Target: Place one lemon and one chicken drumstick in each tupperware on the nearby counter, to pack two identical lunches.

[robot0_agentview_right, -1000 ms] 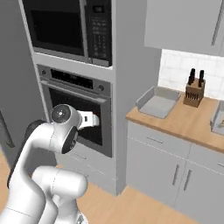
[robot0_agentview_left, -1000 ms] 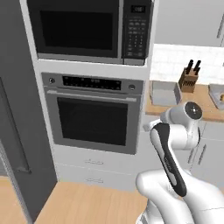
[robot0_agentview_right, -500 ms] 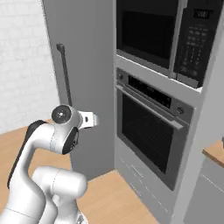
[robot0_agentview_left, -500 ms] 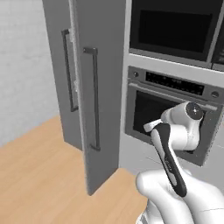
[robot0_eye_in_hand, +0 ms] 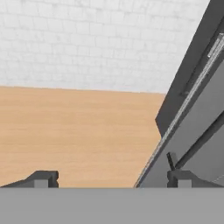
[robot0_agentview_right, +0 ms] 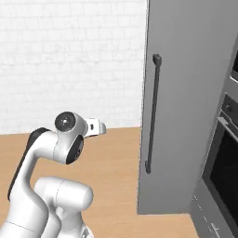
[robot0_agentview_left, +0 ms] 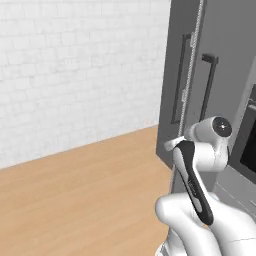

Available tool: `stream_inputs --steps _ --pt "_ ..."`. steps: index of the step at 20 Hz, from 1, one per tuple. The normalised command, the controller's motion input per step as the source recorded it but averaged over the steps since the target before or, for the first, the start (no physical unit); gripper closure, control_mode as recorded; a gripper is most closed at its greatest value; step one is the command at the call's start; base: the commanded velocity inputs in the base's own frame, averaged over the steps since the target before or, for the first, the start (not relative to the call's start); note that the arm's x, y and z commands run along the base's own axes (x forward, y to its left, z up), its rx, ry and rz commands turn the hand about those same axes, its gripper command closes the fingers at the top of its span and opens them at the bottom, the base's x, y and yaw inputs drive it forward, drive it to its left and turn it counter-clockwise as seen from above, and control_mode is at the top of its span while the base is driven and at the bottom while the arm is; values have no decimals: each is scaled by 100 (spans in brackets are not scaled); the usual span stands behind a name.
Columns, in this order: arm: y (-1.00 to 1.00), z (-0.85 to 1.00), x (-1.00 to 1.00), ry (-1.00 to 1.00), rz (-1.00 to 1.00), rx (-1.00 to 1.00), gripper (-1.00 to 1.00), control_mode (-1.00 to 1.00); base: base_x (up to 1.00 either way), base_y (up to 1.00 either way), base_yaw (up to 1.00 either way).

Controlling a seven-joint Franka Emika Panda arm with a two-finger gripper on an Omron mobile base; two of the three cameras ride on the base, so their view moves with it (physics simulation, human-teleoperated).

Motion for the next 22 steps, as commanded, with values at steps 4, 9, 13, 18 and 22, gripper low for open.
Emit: stream_inputs --steps 4,9,13,18,22 --pt "0 0 0 0 0 0 -100 100 51 95 22" --pt "0 0 0 0 0 0 -100 100 100 96 -10" --pt "0 0 0 0 0 0 -100 100 100 77 -26" --pt "0 0 0 0 0 0 -100 100 99 41 -63" --pt "0 0 0 0 0 0 -100 100 73 45 -88"
